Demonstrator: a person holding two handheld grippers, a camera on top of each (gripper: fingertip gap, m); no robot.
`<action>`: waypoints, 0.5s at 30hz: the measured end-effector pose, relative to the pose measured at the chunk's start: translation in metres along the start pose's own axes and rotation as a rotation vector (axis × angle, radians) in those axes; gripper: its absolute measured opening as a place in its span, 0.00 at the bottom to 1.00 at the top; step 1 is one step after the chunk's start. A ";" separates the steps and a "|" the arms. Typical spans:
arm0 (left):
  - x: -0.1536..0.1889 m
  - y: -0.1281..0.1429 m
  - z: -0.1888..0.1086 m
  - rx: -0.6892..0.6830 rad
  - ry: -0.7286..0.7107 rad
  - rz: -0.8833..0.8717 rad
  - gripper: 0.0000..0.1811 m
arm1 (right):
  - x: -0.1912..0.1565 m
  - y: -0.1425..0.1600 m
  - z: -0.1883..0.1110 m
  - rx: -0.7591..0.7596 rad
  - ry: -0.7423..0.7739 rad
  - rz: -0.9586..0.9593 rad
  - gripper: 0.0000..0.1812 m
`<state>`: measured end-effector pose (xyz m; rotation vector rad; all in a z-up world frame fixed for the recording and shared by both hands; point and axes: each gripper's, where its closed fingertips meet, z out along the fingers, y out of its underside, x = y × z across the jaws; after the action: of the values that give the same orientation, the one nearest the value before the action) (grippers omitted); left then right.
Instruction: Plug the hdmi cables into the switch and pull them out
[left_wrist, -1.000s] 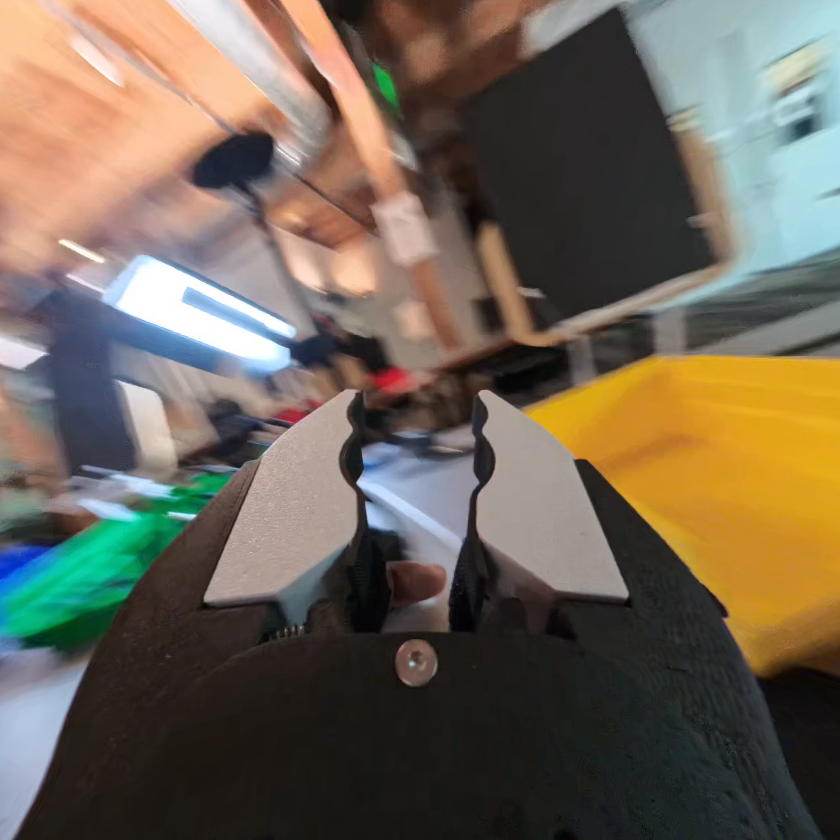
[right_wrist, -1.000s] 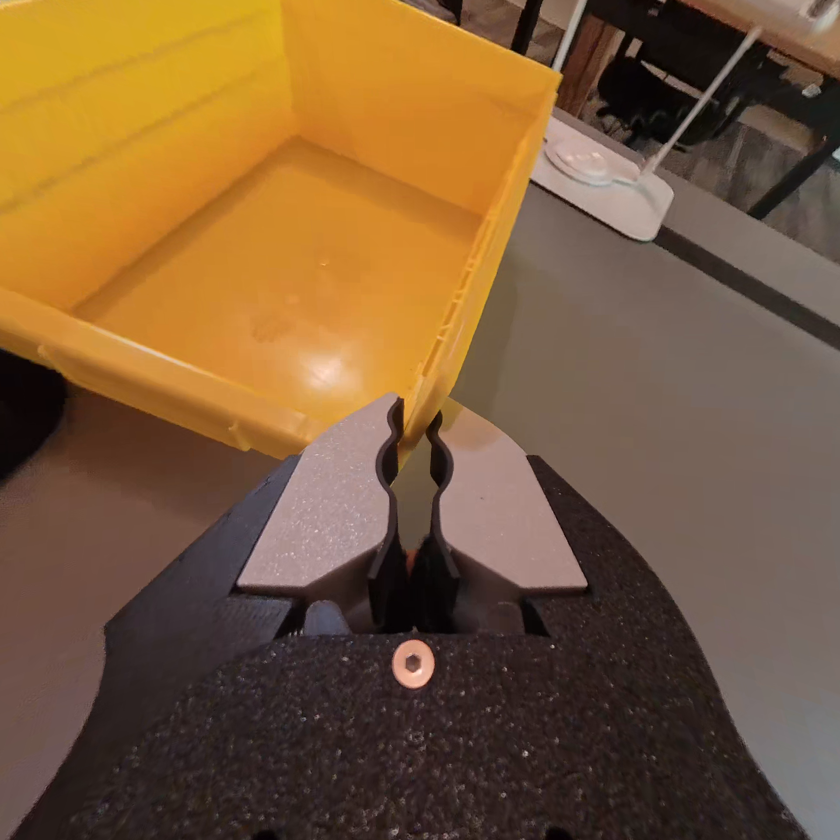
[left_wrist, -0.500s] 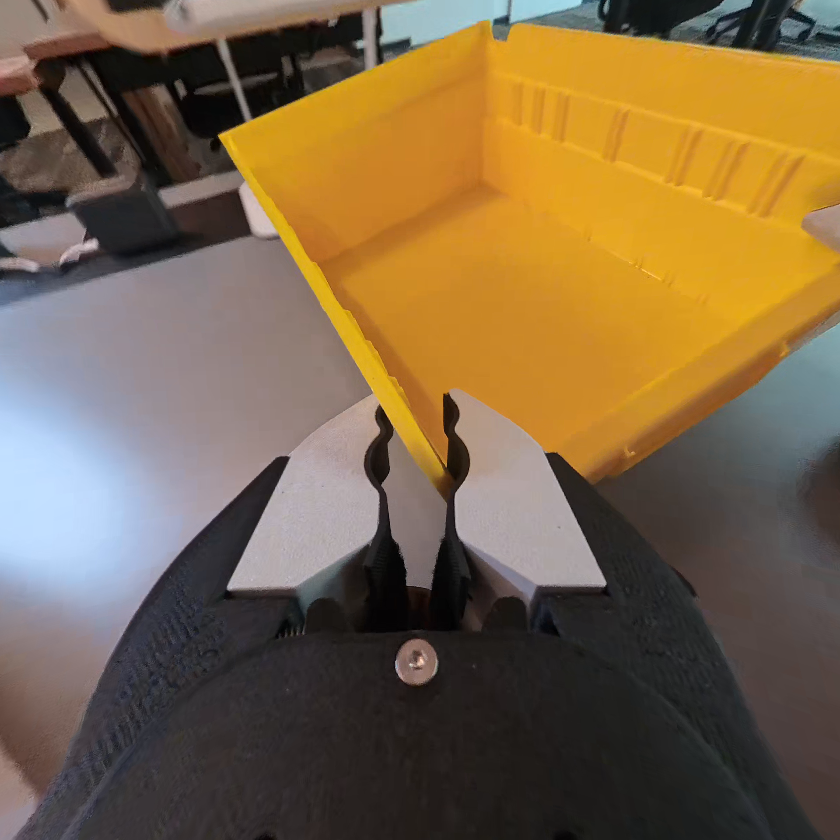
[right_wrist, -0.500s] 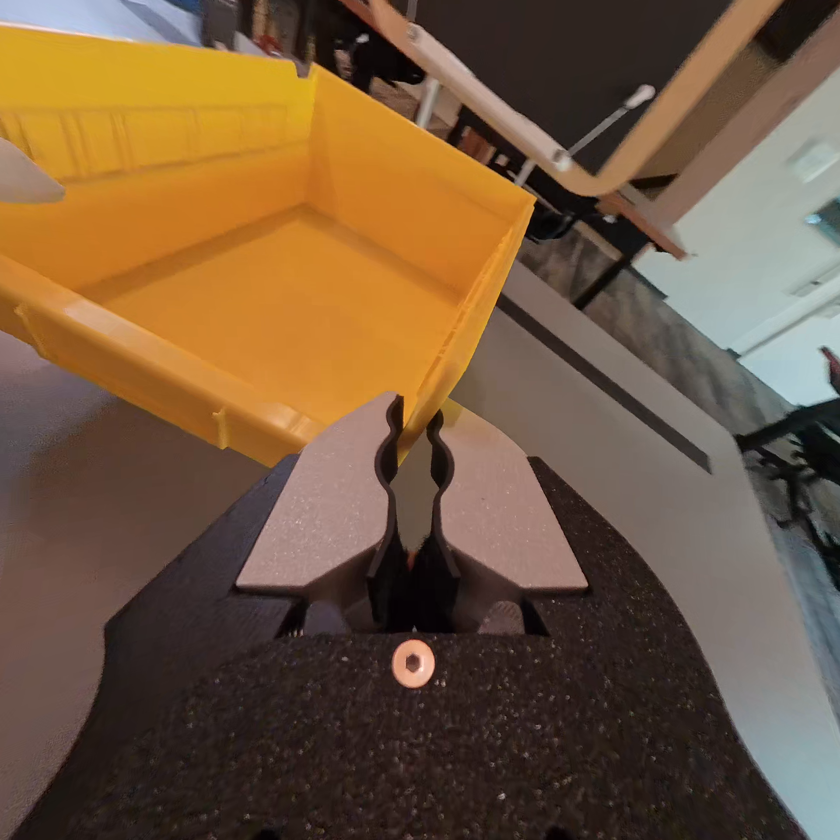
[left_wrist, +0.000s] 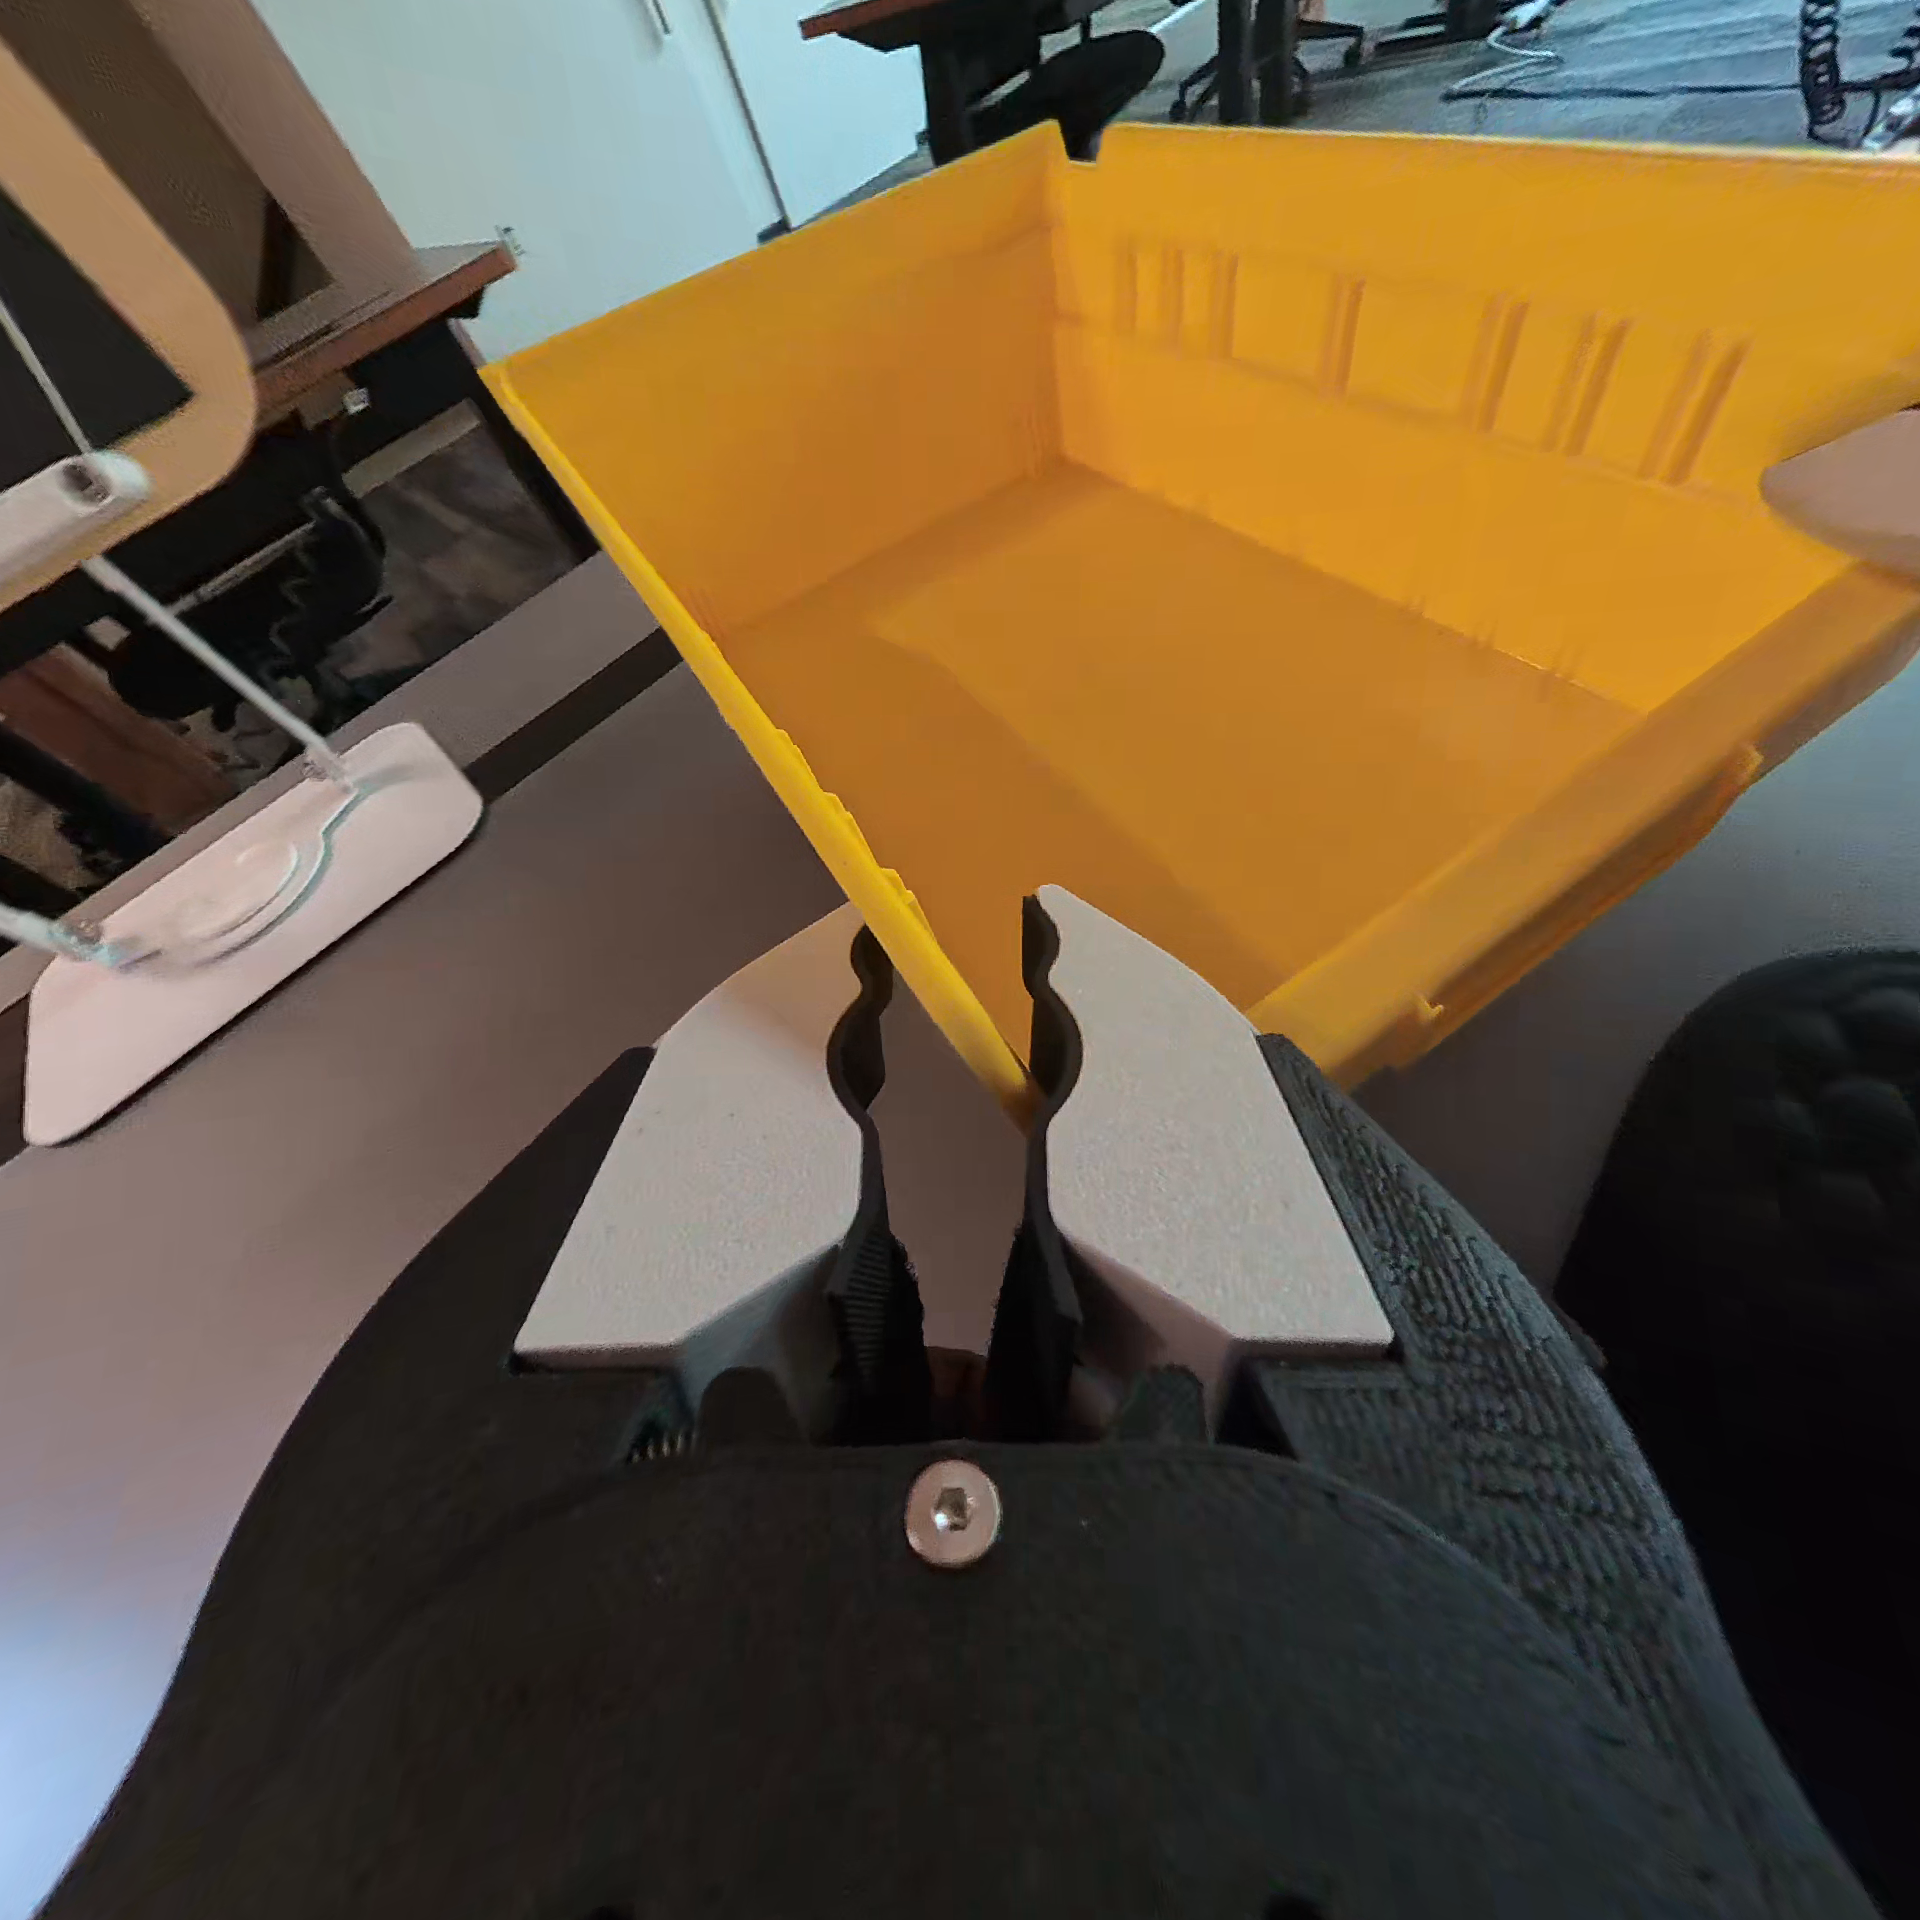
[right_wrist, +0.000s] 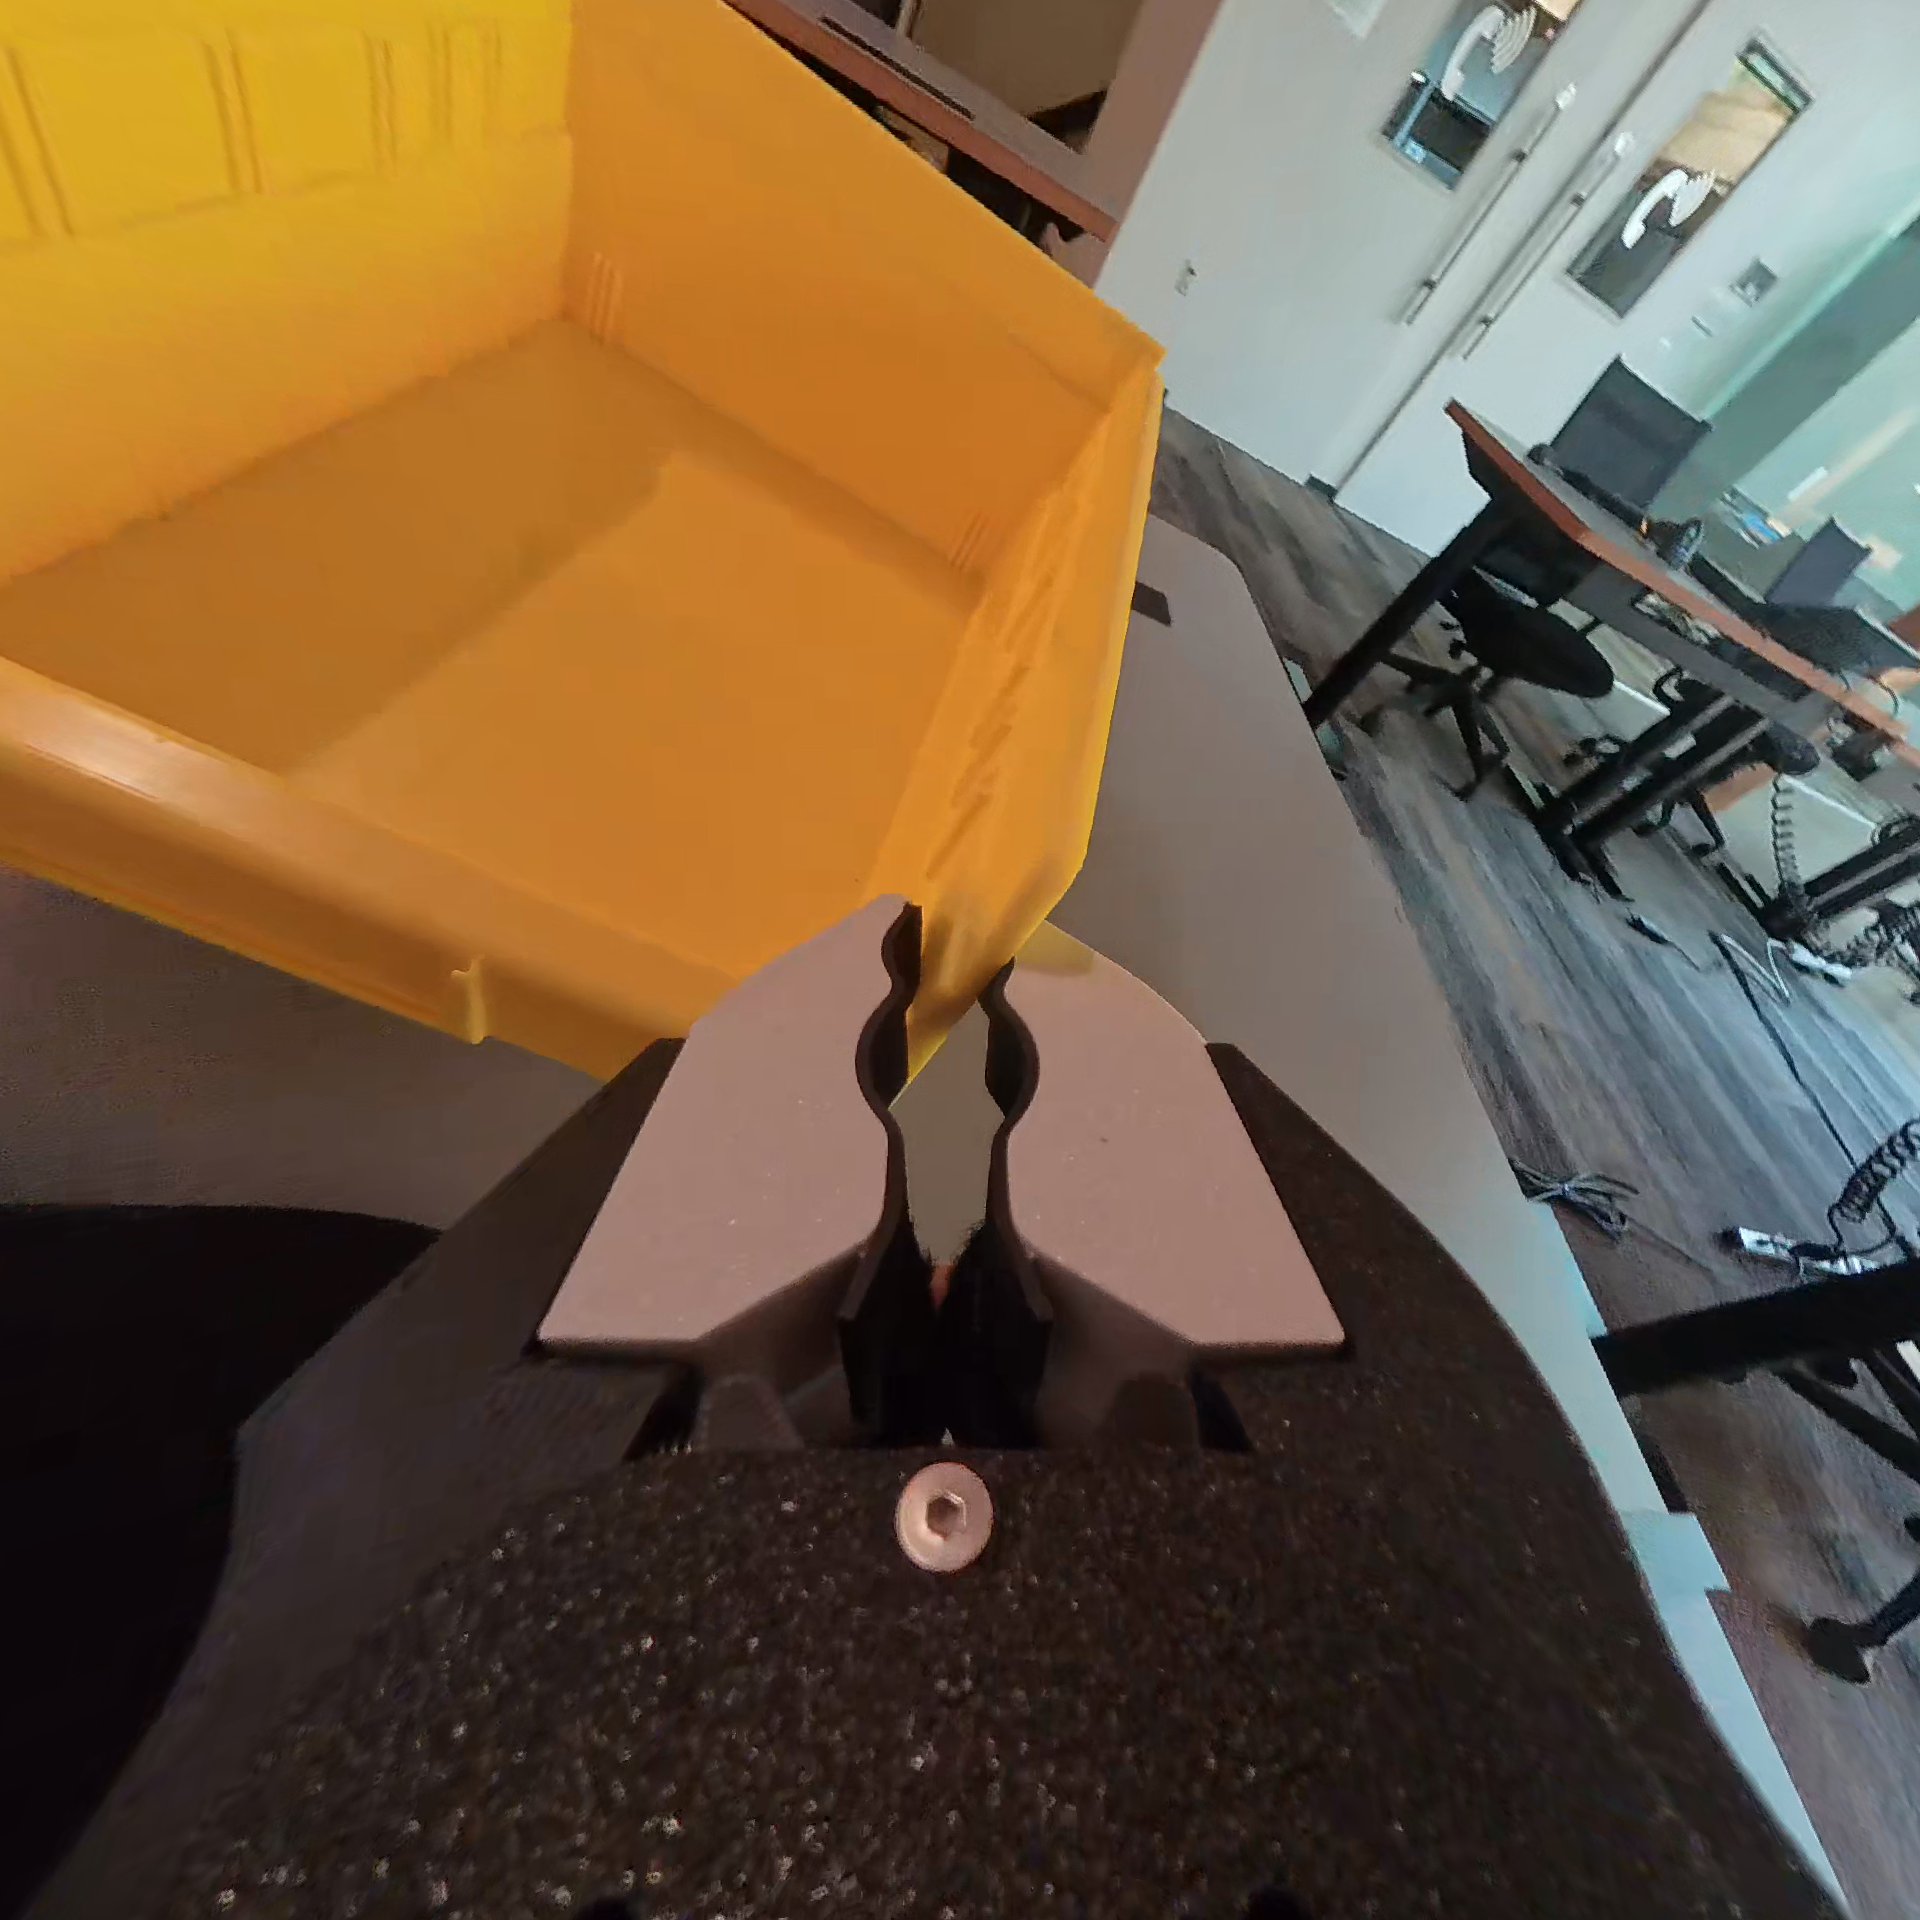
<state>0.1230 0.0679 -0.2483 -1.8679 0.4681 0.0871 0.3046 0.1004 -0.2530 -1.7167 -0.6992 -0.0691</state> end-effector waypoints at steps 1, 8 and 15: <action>0.005 -0.001 0.004 0.002 0.006 0.007 0.13 | 0.005 0.005 0.000 -0.004 0.005 0.008 0.05; 0.035 0.018 0.022 -0.061 0.161 -0.027 0.20 | 0.017 0.035 0.006 -0.038 0.006 0.041 0.05; -0.055 -0.020 -0.068 0.330 0.041 -0.153 0.56 | 0.037 0.013 -0.002 0.017 -0.001 0.191 0.48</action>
<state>0.0684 0.0256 -0.1910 -1.5768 0.3430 -0.1249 0.3421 0.1125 -0.2482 -1.7594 -0.5322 0.0702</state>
